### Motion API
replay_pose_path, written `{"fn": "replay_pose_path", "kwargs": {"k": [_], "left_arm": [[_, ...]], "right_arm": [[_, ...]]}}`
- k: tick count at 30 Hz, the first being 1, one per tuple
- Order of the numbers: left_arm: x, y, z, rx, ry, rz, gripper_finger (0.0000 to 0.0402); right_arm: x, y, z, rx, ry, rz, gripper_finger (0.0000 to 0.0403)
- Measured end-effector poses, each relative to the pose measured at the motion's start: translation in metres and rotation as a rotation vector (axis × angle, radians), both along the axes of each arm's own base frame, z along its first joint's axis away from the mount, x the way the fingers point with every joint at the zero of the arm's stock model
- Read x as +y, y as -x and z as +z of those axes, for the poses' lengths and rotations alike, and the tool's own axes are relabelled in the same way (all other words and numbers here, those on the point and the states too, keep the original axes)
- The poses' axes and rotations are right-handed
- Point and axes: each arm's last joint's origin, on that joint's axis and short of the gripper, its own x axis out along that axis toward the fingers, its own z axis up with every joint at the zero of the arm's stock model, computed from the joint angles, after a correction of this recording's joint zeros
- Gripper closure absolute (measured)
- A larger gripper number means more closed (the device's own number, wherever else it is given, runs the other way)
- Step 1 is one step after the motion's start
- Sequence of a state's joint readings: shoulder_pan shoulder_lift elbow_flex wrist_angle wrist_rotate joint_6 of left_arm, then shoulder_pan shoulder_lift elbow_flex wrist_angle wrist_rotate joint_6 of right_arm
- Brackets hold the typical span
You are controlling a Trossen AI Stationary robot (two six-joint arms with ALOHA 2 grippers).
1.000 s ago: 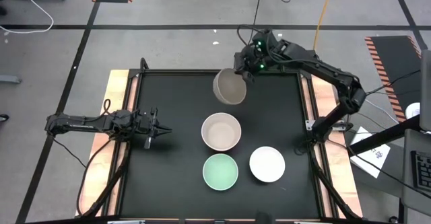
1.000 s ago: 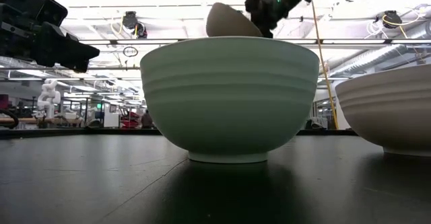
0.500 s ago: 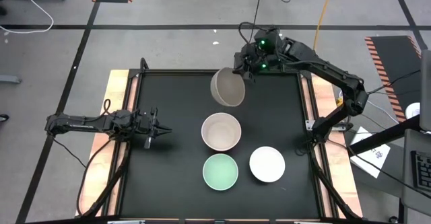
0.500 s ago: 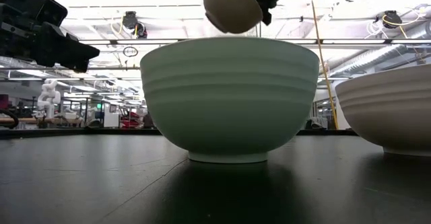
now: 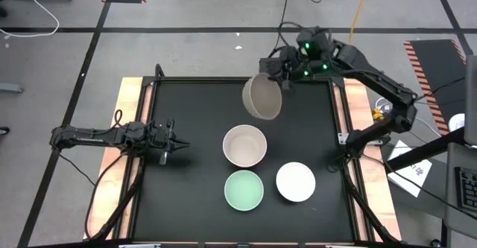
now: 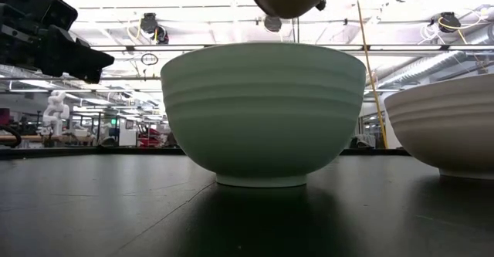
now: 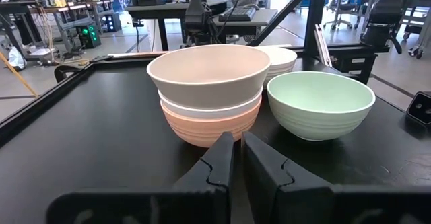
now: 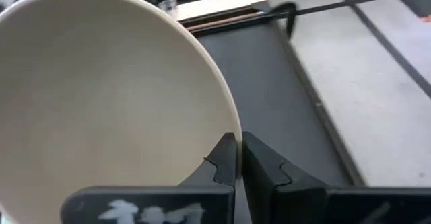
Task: Nest bowls inside each other
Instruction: Stack the dark gray bowl on the light gray bowl
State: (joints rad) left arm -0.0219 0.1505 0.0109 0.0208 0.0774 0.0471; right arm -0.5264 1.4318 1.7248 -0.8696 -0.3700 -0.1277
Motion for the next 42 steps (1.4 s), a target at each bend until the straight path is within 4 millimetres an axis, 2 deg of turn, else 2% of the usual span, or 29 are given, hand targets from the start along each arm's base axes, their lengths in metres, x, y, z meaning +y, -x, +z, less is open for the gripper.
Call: {"fn": "replay_pose_path", "kwargs": {"k": [8, 11, 18, 22, 27, 36, 42], "left_arm": [[0.0, 0.0, 0.0, 0.0, 0.0, 0.0, 0.0371], [0.0, 0.0, 0.0, 0.0, 0.0, 0.0, 0.0371], [0.0, 0.0, 0.0, -0.001, -0.003, -0.001, 0.0371], [0.0, 0.0, 0.0, -0.003, -0.002, 0.0, 0.0371], [0.0, 0.0, 0.0, -0.003, 0.002, 0.0, 0.0371], [0.0, 0.0, 0.0, -0.004, 0.003, 0.001, 0.0371], [0.0, 0.0, 0.0, -0.002, 0.005, 0.001, 0.0371]], "right_arm": [[0.032, 0.01, -0.041, -0.112, -0.027, 0.09, 0.04], [0.046, 0.012, -0.057, -0.094, -0.041, 0.137, 0.04], [0.072, -0.004, -0.073, -0.134, -0.079, 0.221, 0.0399], [0.081, -0.015, -0.079, -0.111, -0.079, 0.207, 0.04], [0.086, -0.026, -0.088, -0.041, -0.055, 0.171, 0.0401], [0.077, -0.062, -0.072, 0.164, -0.006, 0.111, 0.0402], [0.07, -0.079, -0.072, 0.339, 0.003, 0.067, 0.0402]]}}
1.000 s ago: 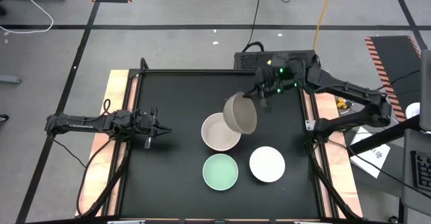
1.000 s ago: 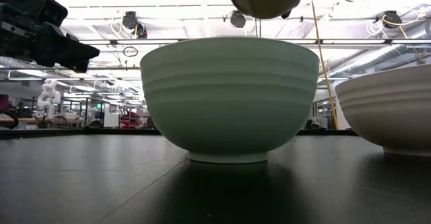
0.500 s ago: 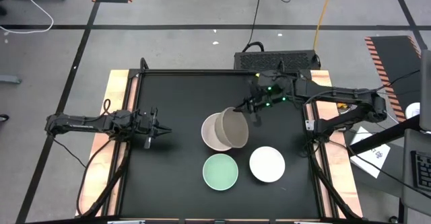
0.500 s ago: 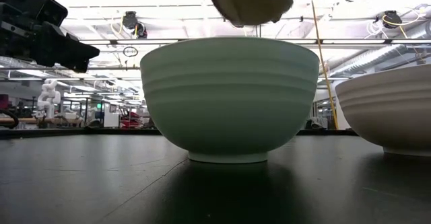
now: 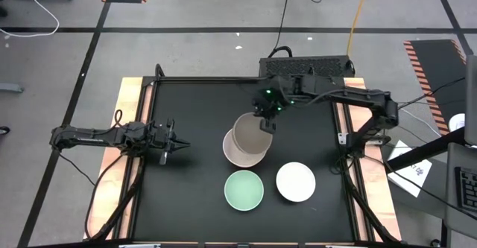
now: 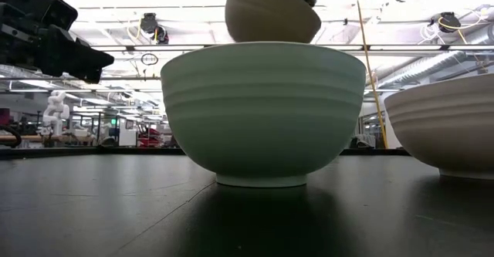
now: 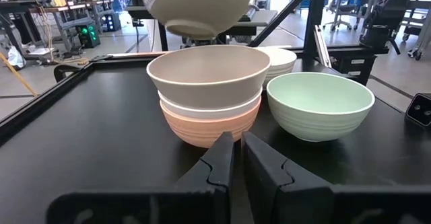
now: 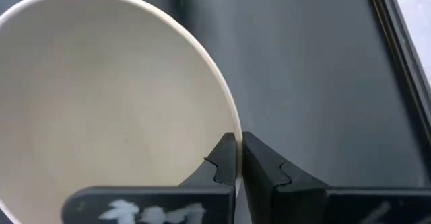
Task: Nest bowls inside each other
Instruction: Stack the dark gray bowl on the light gray bowl
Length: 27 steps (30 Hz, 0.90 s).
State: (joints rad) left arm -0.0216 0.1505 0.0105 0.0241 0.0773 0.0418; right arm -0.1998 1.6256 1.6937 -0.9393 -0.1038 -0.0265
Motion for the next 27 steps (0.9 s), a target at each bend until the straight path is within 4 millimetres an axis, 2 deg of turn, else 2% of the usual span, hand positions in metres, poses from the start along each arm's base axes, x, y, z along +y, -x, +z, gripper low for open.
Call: {"fn": "replay_pose_path", "kwargs": {"k": [8, 21, 24, 27], "left_arm": [[0.0, 0.0, 0.0, 0.002, -0.005, -0.001, 0.0371], [0.0, 0.0, 0.0, 0.002, -0.013, -0.002, 0.0371], [0.0, 0.0, 0.0, 0.002, -0.013, -0.001, 0.0371], [0.0, 0.0, 0.0, 0.002, -0.012, -0.001, 0.0371]], "right_arm": [[-0.001, -0.01, -0.006, 0.068, -0.036, 0.007, 0.0402], [0.0, -0.012, -0.005, 0.039, -0.088, 0.033, 0.0402], [-0.001, -0.02, -0.011, 0.024, -0.111, 0.055, 0.0402], [-0.004, -0.028, -0.025, 0.068, -0.138, 0.061, 0.0402]]}}
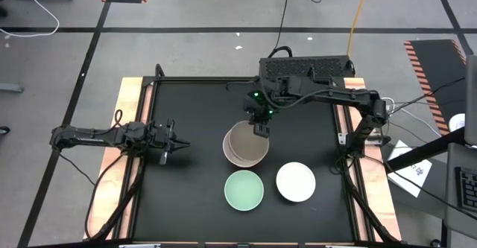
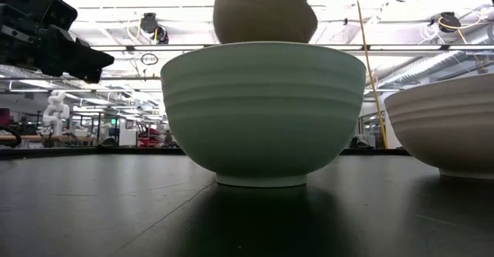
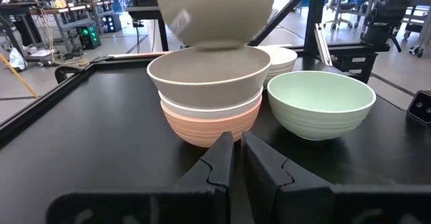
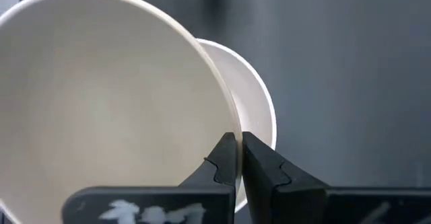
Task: Nest bowls inside each other
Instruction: Stack the dark gray bowl on the light gray bowl
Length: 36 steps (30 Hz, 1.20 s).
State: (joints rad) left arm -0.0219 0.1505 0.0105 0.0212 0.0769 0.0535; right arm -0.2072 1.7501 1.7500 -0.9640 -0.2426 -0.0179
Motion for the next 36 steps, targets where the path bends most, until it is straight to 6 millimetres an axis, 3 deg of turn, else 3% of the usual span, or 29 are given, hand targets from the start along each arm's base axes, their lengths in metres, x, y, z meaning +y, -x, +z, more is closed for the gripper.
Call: {"fn": "replay_pose_path", "kwargs": {"k": [4, 8, 27, 36], "left_arm": [[0.0, 0.0, 0.0, 0.0, 0.0, 0.0, 0.0371], [0.0, 0.0, 0.0, 0.001, -0.001, 0.0, 0.0371], [0.0, 0.0, 0.0, -0.001, -0.015, -0.001, 0.0371], [0.0, 0.0, 0.0, 0.0, -0.014, -0.001, 0.0371]], "right_arm": [[-0.006, -0.007, -0.019, 0.079, -0.011, -0.007, 0.0402], [-0.009, -0.009, -0.026, 0.11, -0.015, -0.01, 0.0402], [-0.006, 0.0, -0.031, 0.228, -0.058, -0.046, 0.0402], [-0.007, -0.005, -0.029, 0.167, -0.036, -0.031, 0.0402]]}}
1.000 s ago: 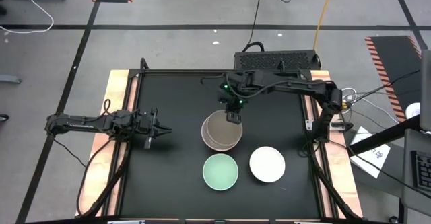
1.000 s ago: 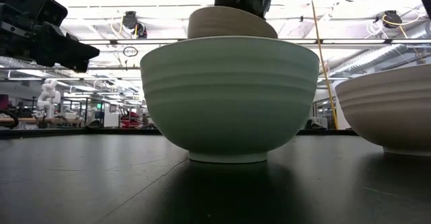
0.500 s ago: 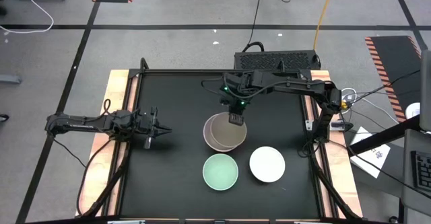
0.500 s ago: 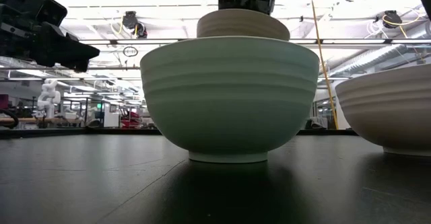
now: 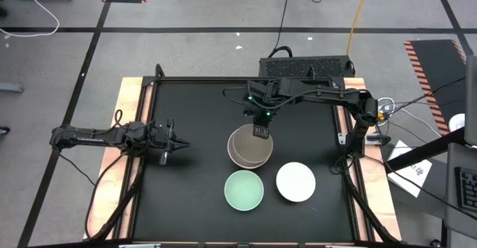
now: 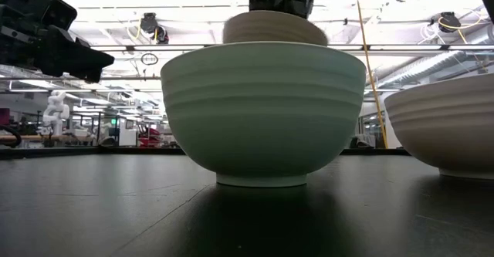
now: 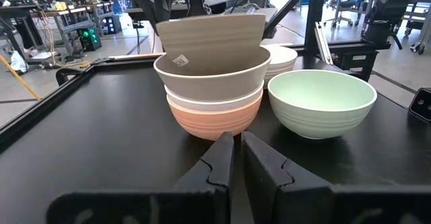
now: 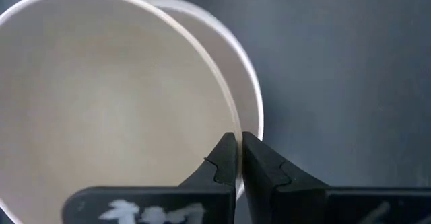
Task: Nest bowls inside each other
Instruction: Stack the dark gray bowl on the light gray bowl
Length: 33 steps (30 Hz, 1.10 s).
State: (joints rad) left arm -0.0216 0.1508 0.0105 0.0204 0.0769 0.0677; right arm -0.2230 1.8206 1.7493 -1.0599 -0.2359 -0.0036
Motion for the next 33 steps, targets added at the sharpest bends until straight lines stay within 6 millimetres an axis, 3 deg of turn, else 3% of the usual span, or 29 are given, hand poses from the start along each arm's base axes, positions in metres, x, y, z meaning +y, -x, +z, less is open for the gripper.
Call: {"fn": "replay_pose_path", "kwargs": {"k": [7, 15, 19, 33], "left_arm": [[0.0, 0.0, 0.0, 0.0, 0.001, 0.0, 0.0371], [0.0, 0.0, 0.0, 0.001, -0.003, 0.002, 0.0371], [0.0, 0.0, 0.0, 0.001, -0.006, 0.006, 0.0371], [0.0, 0.0, 0.0, 0.002, -0.009, 0.007, 0.0371]], "right_arm": [[-0.002, -0.006, -0.005, -0.026, 0.013, 0.03, 0.0402], [-0.008, -0.015, -0.04, 0.123, -0.03, 0.032, 0.0402], [-0.008, -0.018, -0.049, 0.155, -0.046, 0.037, 0.0402], [-0.004, -0.026, -0.026, 0.097, 0.003, 0.036, 0.04]]}}
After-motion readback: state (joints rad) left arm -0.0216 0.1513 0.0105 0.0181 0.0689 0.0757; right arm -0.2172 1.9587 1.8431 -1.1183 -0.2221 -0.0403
